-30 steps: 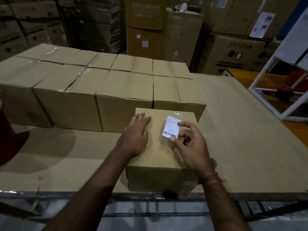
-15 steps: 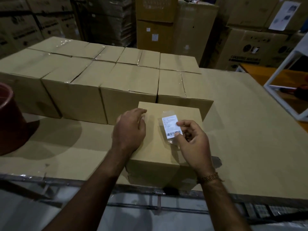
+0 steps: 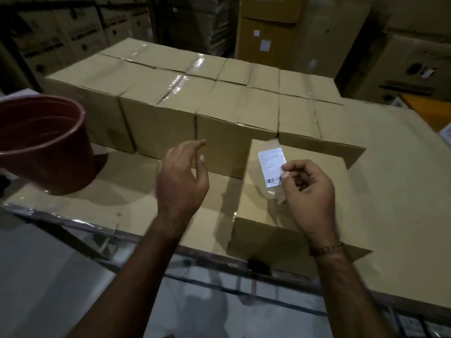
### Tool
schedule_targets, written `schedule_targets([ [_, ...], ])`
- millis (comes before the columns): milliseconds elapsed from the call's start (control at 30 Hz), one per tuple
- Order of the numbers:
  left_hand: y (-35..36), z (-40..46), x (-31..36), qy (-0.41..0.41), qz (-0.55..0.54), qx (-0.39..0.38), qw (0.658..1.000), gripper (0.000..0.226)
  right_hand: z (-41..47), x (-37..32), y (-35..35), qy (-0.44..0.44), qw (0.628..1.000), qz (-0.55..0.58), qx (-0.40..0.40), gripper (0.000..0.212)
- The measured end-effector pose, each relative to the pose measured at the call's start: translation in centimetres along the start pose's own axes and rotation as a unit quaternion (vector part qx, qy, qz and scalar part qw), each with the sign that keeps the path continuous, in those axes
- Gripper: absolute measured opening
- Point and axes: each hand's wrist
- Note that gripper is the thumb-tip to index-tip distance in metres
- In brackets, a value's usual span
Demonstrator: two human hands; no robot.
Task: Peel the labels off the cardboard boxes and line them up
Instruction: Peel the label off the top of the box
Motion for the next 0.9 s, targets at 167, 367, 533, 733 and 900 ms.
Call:
schedule_targets([
  [167, -7.1, 1.5, -6.0, -0.009, 0.032, 0.029, 0.999, 0.035, -0.4, -4.5, 8.9, -0.013, 0.999, 0.03, -0.022, 0.031],
  [367, -16.4, 3.0, -13.6, -0.039, 0.091, 0.073, 0.992, 0.035, -1.2, -8.9, 20.6, -0.014, 0.995, 0.064, -0.075, 0.012],
  [533, -21.2, 3.9, -18.4, -0.096, 0.114, 0.109, 0.983, 0.037, -0.3, -11.3, 28.3, 0.0, 0.99, 0.069, -0.12, 0.012],
  [733, -23.3, 6.8, -24.3, -0.166, 0.127, 0.123, 0.97, 0.037, 3.0, -13.3, 35.6, 0.007, 0.984, 0.061, -0.17, 0.013],
  [900, -24.0, 10.0, -29.5, -0.212, 0.155, 0.149, 0.953, 0.036, 6.1, -13.8, 41.5, -0.016, 0.979, 0.048, -0.196, 0.015],
])
Point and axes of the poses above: each hand's wrist, its own z-axis towards the middle knuckle, its own y-axis out of the palm, x = y × z, and after that the axes turned 6 degrees about -x, right-handed
